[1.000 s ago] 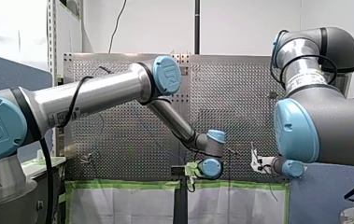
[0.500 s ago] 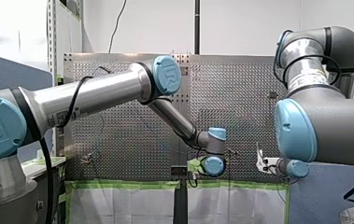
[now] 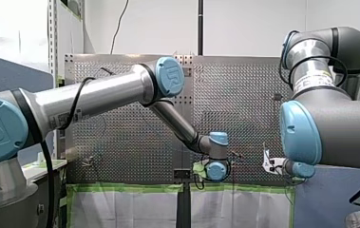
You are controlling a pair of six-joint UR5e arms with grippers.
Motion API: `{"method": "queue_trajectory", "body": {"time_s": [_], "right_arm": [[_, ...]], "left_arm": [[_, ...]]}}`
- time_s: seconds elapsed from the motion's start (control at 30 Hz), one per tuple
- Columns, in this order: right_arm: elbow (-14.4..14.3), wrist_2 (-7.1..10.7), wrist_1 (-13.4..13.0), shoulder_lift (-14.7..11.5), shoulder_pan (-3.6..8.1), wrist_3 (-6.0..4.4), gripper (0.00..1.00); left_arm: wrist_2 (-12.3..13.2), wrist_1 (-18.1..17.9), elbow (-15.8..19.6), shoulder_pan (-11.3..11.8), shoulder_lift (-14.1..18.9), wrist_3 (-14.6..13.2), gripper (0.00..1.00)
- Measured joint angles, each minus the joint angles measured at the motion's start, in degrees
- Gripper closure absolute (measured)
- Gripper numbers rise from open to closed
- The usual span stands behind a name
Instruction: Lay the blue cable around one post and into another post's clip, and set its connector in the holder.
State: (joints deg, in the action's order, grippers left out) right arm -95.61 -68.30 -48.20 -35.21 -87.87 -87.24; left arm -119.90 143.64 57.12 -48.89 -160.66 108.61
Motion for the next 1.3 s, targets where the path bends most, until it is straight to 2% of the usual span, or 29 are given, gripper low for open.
{"method": "queue_trajectory", "body": {"time_s": [0.17,0.37,0.63,0.93,1.3], "right_arm": [[1.03,-0.01,0.97,0.00,0.01,-0.04,1.00],[1.31,0.00,0.86,0.00,0.02,-0.08,1.00],[1.34,0.00,0.29,0.00,-0.14,-0.14,1.00],[1.39,0.02,-0.08,0.01,-0.09,-0.21,1.00],[2.03,0.12,-0.07,0.00,0.01,-0.85,1.00]], "left_arm": [[0.60,-2.61,-0.01,0.36,0.00,0.09,1.00],[0.74,-5.09,0.00,0.80,-0.02,0.03,1.00],[1.55,-4.44,0.31,1.13,-0.03,0.02,1.00],[2.18,-5.69,2.91,1.39,-0.07,0.02,1.00],[2.46,-5.34,2.07,2.21,-0.13,-0.01,1.00]]}}
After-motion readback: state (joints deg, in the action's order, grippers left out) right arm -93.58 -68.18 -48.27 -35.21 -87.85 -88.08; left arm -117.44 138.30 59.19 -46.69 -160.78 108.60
